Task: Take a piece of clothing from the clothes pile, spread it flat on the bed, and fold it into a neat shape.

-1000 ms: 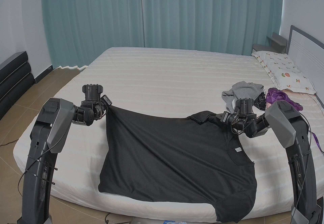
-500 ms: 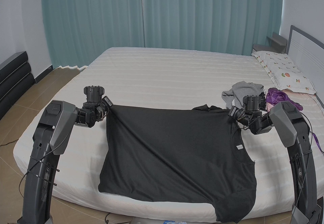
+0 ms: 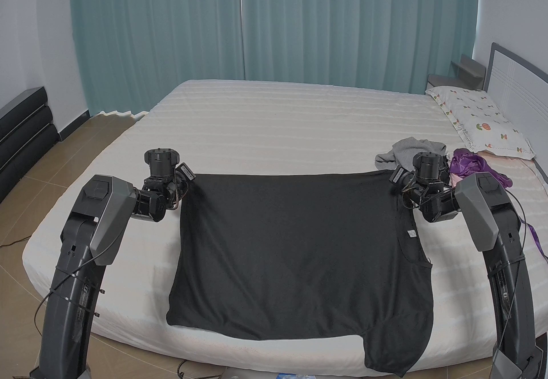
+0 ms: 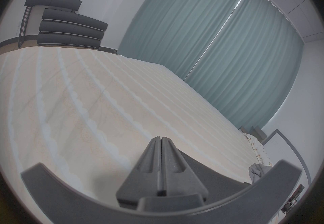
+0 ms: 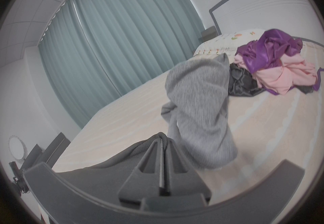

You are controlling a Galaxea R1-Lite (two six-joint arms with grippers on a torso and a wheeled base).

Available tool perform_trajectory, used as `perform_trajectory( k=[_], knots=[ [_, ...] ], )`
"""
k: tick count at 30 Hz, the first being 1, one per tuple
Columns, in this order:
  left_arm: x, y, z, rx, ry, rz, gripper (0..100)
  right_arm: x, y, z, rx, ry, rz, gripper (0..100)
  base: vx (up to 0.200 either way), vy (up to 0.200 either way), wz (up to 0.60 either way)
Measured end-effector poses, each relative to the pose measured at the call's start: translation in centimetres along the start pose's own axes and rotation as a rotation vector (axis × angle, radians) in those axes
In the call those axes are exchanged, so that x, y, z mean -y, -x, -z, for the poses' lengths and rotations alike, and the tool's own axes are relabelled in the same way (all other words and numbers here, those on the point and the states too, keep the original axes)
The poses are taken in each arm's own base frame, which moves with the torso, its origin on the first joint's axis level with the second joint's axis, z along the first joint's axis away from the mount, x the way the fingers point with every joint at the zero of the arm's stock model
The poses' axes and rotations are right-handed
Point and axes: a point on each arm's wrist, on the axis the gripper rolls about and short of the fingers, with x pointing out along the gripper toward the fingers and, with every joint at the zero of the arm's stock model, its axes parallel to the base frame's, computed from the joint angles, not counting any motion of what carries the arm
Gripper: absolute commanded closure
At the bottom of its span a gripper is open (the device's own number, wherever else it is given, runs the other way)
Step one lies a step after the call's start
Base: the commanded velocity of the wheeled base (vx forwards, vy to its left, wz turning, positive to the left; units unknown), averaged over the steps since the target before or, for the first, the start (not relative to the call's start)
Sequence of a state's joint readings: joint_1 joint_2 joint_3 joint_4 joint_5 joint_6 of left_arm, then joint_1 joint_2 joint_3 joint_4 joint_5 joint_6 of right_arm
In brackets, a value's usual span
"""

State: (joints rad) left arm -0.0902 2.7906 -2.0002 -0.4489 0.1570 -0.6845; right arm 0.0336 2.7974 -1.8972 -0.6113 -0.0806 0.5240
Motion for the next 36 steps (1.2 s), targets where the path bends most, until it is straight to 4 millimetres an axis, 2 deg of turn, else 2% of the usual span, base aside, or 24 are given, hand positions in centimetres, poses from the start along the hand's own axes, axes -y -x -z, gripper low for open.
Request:
perform_trajectory(
  k=[4,10,21,22,23,24,32,36],
  knots=[
    [0.3,0.0,0.0,0.023,0.004,0.028,100,0.1,-0.3,-0.8,0.047,-0.005,0.008,100,0.0,0.0,0.0],
    [0.4,-0.1,0.0,0.037,0.009,0.054,100,0.6,-0.6,-1.0,0.075,-0.01,0.01,100,0.0,0.0,0.0],
    [0.0,-0.6,1.9,-0.005,-0.001,0.057,100,1.6,-1.2,0.8,0.047,-0.004,0.032,100,0.0,0.0,0.0],
    [-0.1,-0.6,2.1,-0.011,-0.002,0.059,100,1.6,-1.2,1.1,0.045,-0.004,0.036,0,0.0,0.0,0.0],
    [-0.1,-0.6,2.2,-0.015,-0.002,0.062,100,1.7,-1.2,1.3,0.042,-0.003,0.04,0,0.0,0.0,0.0],
    [-0.1,-0.7,2.3,-0.019,-0.003,0.063,0,1.7,-1.3,1.5,0.036,-0.002,0.045,0,0.0,0.0,0.0],
    [-0.5,-0.9,3.4,-0.039,-0.009,0.055,0,2.5,-1.2,3.1,-0.01,0.004,0.07,0,0.0,0.0,0.0],
    [-0.4,-0.9,3.6,-0.037,-0.011,0.051,0,2.2,-0.8,2.2,-0.006,0.0,0.069,0,0.0,0.0,0.0]
  ],
)
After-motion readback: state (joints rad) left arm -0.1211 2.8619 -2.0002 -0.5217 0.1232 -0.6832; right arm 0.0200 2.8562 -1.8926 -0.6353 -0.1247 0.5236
